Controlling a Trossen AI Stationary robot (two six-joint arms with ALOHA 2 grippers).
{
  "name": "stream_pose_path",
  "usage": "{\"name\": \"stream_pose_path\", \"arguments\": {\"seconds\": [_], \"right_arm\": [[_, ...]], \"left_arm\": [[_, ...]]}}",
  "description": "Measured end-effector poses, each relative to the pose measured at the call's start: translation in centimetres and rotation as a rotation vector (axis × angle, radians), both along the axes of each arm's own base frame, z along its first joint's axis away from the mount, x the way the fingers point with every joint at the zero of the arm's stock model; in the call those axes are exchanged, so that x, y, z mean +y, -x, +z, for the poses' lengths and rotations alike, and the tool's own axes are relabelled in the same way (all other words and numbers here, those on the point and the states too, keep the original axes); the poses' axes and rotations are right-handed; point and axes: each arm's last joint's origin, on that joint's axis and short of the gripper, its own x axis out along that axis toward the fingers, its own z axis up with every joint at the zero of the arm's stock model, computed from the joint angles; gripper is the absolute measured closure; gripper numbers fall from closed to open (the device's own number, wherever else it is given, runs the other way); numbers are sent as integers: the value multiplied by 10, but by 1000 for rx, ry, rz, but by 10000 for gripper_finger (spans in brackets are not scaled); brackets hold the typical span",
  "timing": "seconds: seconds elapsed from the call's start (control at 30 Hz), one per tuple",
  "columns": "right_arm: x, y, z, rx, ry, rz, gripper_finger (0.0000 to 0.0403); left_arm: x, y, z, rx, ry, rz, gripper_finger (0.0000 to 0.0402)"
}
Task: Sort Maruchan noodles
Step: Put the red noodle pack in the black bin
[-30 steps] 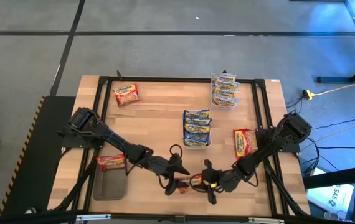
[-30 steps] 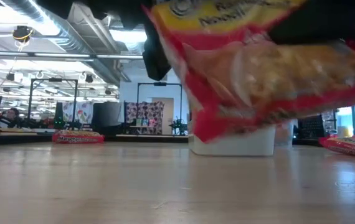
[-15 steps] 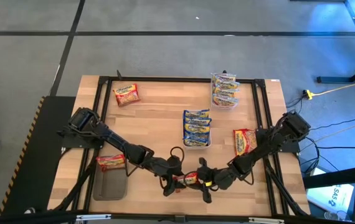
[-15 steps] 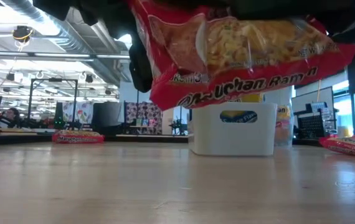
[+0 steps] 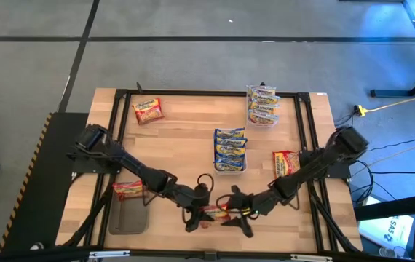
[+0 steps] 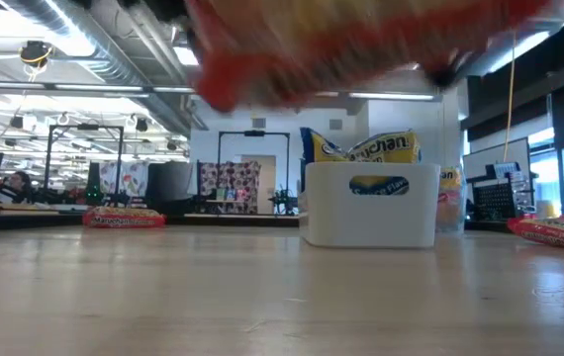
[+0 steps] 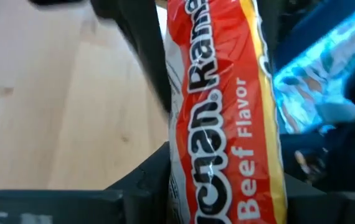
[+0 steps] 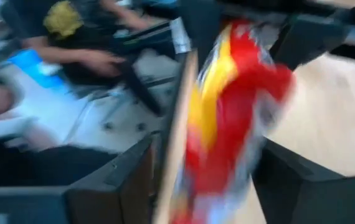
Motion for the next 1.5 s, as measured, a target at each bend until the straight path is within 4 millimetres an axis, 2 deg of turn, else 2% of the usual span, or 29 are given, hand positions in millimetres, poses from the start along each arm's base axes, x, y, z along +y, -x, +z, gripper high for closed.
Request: {"name": "stream_pose_path", "arguments": {"seconds": [0.1, 0.23, 0.37, 0.6, 0.83, 1.07, 1.23, 1.5], "right_arm": [[-3, 13, 21, 21, -8, 63, 171], [-1, 33, 32, 70, 60, 55, 162], [6, 42, 24, 71, 179, -45, 163], [12, 38, 1, 106, 245, -112, 165], [6, 26, -11, 122, 235, -154, 166], [-1, 18, -12, 116, 218, -180, 166], [-1, 15, -8, 84, 190, -186, 166], [-1, 15, -7, 79, 185, -187, 166]], "left_arm": [[-2, 13, 15, 34, -39, -20, 278], [-1, 38, 35, 113, -85, 3, 279], [-6, 72, 62, 178, -63, 4, 279], [-12, 135, 90, 336, -16, 46, 280], [-17, 193, 89, 537, -65, 135, 280], [-19, 233, 79, 718, -173, 232, 280], [-19, 251, 75, 734, -227, 274, 280], [-17, 253, 45, 684, -252, 286, 280]]}}
